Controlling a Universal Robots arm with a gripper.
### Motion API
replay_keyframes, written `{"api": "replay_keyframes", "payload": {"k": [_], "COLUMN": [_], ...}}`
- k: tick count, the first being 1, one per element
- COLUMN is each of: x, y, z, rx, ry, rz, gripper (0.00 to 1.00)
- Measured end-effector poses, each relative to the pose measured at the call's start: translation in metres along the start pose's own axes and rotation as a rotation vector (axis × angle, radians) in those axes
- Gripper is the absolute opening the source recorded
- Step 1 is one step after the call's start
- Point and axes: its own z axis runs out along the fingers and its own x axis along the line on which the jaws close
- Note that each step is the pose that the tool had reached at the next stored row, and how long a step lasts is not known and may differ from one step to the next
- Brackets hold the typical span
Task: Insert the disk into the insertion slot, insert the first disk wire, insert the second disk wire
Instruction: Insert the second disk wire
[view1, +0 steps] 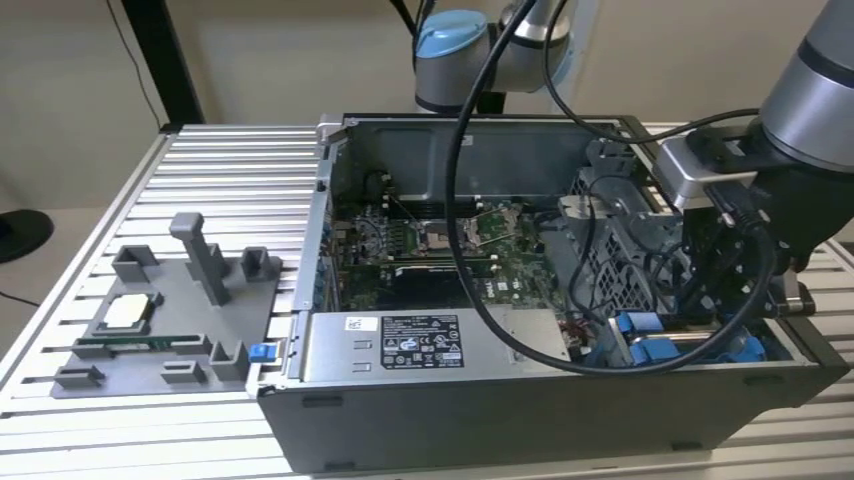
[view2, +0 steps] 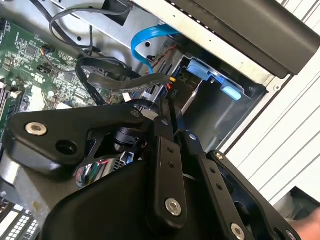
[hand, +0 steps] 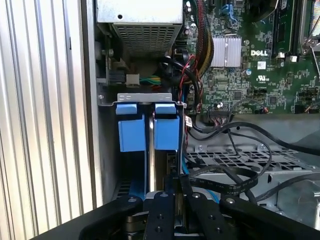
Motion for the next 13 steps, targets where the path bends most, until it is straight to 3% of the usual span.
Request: {"api": "replay_keyframes", "payload": {"k": [13], "x": [0.0002], "y": [0.0006], "z": [0.0085], "rx": [0.0041], "ry": [0.0], "rz": [0.0], "gripper": [0.0]}}
